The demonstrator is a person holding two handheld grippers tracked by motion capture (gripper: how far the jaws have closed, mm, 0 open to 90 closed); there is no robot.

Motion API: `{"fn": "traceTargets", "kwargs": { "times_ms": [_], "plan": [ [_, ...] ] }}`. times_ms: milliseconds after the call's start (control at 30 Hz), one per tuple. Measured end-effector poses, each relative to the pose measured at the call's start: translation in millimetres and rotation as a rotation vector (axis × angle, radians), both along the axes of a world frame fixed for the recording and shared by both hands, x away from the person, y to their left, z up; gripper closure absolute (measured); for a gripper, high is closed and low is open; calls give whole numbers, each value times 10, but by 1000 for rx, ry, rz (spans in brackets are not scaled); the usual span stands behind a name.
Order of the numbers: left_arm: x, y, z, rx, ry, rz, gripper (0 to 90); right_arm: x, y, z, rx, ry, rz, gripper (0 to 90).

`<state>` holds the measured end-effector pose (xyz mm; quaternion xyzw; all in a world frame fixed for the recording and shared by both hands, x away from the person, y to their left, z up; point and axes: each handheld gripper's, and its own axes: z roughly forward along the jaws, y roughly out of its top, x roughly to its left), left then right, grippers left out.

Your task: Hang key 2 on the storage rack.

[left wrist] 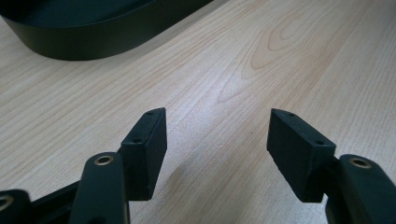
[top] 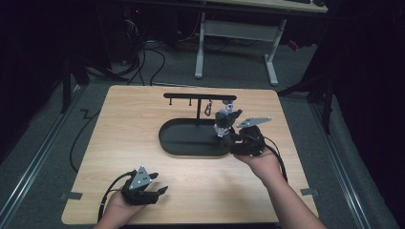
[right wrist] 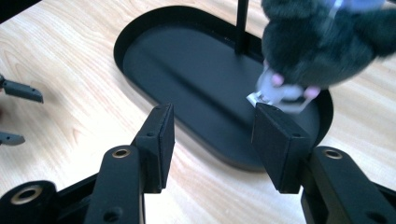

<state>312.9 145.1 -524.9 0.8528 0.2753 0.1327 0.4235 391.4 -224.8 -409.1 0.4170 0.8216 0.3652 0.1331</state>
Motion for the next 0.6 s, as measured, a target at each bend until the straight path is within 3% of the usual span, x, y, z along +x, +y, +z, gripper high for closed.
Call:
{"fn": "traceTargets", "kwargs": {
  "times_ms": [467, 600],
  "plan": [
    [-24, -20, 8, -5, -3, -10, 386, -564, -208, -566, 15, -71, -42, 414],
    [-28, -33, -5, -5, -2, -11, 386, -784, -267, -810, 48, -105, -73, 388]
  ]
}}
